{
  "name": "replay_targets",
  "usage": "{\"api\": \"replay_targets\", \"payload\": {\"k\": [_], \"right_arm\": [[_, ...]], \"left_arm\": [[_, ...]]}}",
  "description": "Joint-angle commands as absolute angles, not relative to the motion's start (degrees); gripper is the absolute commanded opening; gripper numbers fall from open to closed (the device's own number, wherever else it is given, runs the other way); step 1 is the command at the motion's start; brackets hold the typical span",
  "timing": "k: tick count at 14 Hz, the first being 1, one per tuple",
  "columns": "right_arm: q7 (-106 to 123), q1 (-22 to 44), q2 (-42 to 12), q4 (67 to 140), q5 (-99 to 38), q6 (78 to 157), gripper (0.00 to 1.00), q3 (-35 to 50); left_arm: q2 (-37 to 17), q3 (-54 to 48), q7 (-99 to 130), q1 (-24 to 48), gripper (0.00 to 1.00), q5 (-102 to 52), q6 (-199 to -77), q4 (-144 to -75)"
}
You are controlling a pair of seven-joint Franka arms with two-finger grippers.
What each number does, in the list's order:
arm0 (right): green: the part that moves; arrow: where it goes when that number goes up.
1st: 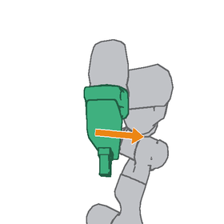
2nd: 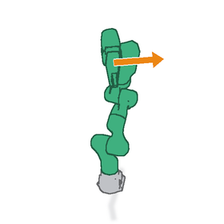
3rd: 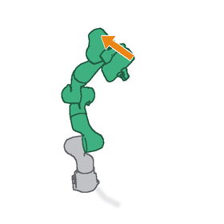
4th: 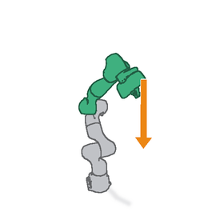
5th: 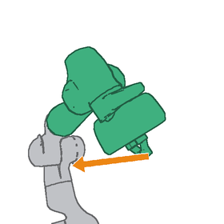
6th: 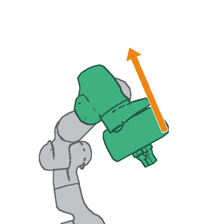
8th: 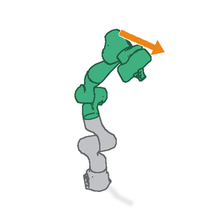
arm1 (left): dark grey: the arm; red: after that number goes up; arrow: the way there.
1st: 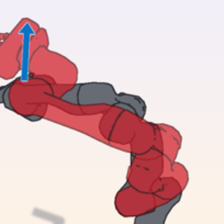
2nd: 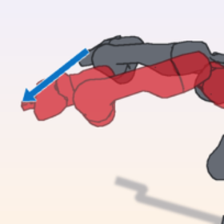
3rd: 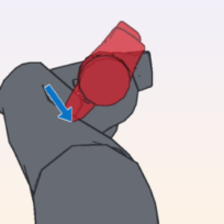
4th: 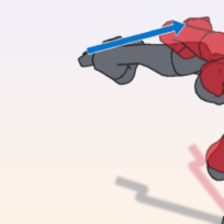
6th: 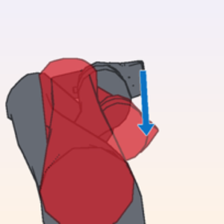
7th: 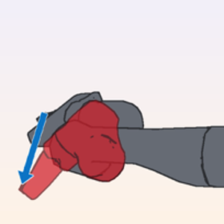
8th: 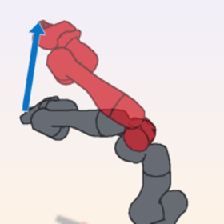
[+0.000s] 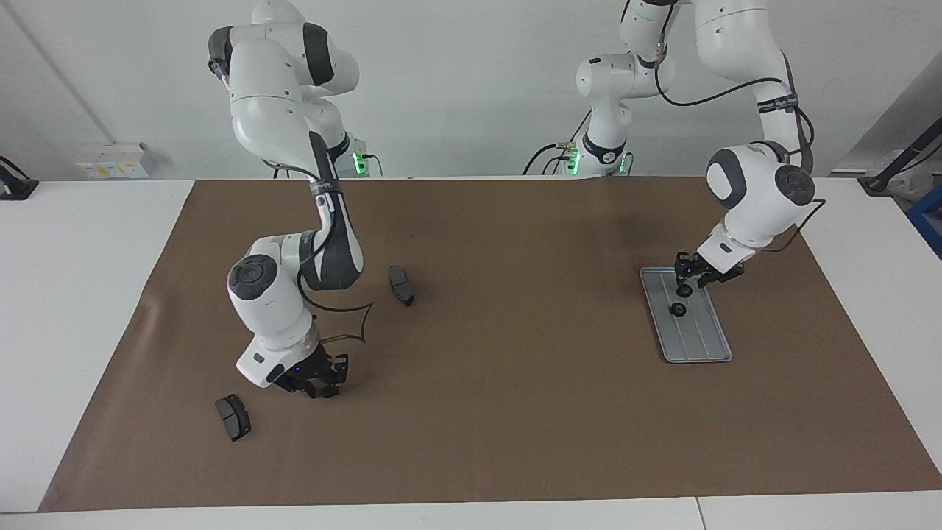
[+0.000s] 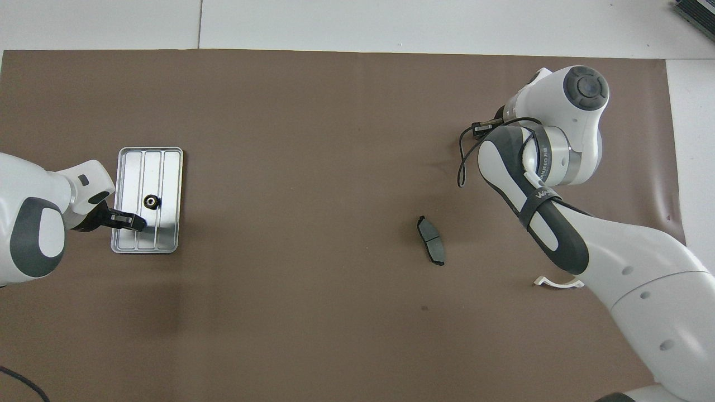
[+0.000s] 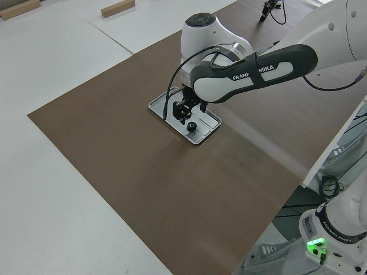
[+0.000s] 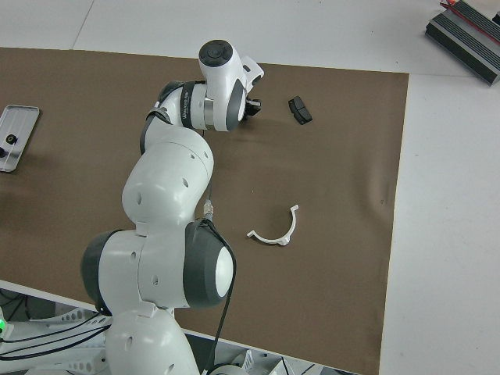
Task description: Pick bearing gear from pile to tray
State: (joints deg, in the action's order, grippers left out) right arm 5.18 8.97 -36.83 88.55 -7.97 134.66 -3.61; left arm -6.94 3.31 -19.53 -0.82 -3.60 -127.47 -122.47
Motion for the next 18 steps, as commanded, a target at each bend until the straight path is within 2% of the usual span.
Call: {"api": "replay_targets", "payload": {"k": [1, 4, 6, 9, 12, 16, 18], "right_arm": [[6.4, 8.7, -38.0, 89.3, -10.5, 136.2, 0.0, -2.5], [5.5, 9.7, -36.4, 88.5, -10.5, 133.0, 0.0, -2.7], [1.3, 11.0, -33.2, 88.6, -9.7, 128.8, 0.0, -2.7], [-8.3, 15.4, -27.0, 89.0, -8.4, 120.1, 0.0, -2.9], [-16.4, 20.3, -24.3, 89.6, -8.1, 116.7, 0.0, -2.8], [-29.7, 28.5, -23.6, 91.2, -8.1, 119.2, 0.0, -2.6], [-38.1, 33.9, -25.0, 92.6, -8.1, 125.7, 0.0, -2.6]], "left_arm": [[-6.2, 3.3, -14.8, 2.0, 0.92, -4.1, -126.5, -119.2], [-6.5, 3.3, -6.3, 6.5, 0.92, -4.1, -124.4, -116.3], [-6.6, 3.2, -1.0, 9.3, 0.92, -4.1, -124.0, -115.3], [-6.7, 3.2, 6.0, 12.7, 0.94, -4.1, -124.0, -114.1], [-6.7, 3.1, 7.7, 13.4, 0.95, -4.1, -124.5, -113.9], [-7.1, 3.0, 11.2, 14.8, 0.95, -4.1, -125.2, -113.6], [-7.3, 3.0, 12.6, 15.6, 0.95, -4.2, -125.2, -113.0]]}}
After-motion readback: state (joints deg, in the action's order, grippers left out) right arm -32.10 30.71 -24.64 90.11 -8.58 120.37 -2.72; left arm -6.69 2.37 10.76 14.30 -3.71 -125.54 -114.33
